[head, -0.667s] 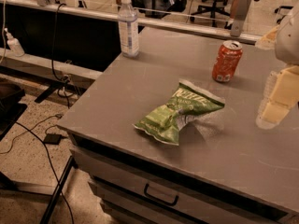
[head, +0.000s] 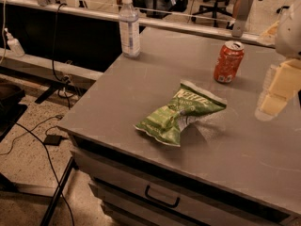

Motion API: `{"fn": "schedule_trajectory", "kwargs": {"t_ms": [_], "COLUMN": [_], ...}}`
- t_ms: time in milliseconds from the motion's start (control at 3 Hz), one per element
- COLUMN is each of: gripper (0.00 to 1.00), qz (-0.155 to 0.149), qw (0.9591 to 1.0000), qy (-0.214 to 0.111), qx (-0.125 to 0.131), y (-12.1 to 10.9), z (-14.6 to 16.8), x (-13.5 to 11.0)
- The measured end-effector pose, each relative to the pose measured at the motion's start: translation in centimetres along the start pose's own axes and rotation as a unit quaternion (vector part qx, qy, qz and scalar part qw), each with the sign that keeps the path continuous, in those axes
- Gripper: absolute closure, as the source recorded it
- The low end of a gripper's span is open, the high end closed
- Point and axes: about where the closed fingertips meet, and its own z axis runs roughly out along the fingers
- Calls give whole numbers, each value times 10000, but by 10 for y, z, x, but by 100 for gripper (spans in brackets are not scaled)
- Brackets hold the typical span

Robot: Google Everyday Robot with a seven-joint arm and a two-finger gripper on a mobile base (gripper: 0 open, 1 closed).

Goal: Move coke can near blue plastic bottle

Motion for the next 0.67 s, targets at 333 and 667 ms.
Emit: {"fn": "schedule_trajectory", "kwargs": {"t_ms": [333,667], "gripper": [0,0], "qz": [244,649], "qw": [9996,9968], "qy": [-154,-450], "qx": [26,82], "y": [-35,-74], "z": [9,16], "x": [5,8]}}
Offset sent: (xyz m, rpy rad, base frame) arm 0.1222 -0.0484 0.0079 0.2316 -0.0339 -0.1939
